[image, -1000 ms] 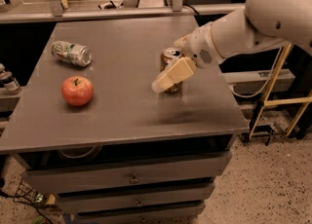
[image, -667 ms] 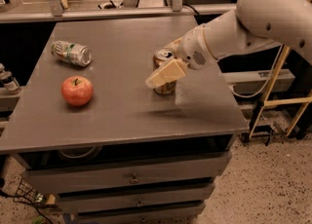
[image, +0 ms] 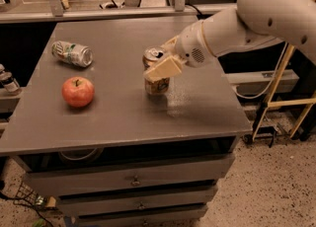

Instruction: Move orange can near apple

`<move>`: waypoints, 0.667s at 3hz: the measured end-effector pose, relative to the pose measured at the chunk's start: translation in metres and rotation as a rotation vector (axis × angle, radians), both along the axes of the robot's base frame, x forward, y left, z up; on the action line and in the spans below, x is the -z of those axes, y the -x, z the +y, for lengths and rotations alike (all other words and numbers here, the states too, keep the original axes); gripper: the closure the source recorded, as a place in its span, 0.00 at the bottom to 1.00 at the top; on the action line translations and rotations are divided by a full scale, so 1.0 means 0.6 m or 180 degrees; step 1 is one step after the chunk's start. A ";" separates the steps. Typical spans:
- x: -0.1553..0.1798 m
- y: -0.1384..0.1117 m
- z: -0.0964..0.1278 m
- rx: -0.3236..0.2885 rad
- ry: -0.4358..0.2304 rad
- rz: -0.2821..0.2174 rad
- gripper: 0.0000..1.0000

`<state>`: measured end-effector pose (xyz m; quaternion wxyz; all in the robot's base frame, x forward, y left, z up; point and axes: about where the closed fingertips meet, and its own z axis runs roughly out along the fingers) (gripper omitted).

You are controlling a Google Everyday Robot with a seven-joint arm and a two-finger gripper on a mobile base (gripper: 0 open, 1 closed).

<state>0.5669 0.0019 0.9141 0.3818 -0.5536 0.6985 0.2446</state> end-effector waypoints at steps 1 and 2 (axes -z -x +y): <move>-0.041 0.004 0.001 -0.0047 -0.0069 -0.0162 1.00; -0.043 0.004 0.006 -0.0077 -0.0087 -0.0173 1.00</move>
Offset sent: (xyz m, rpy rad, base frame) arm -0.0024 0.0003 0.0226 0.0199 -0.0467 0.0136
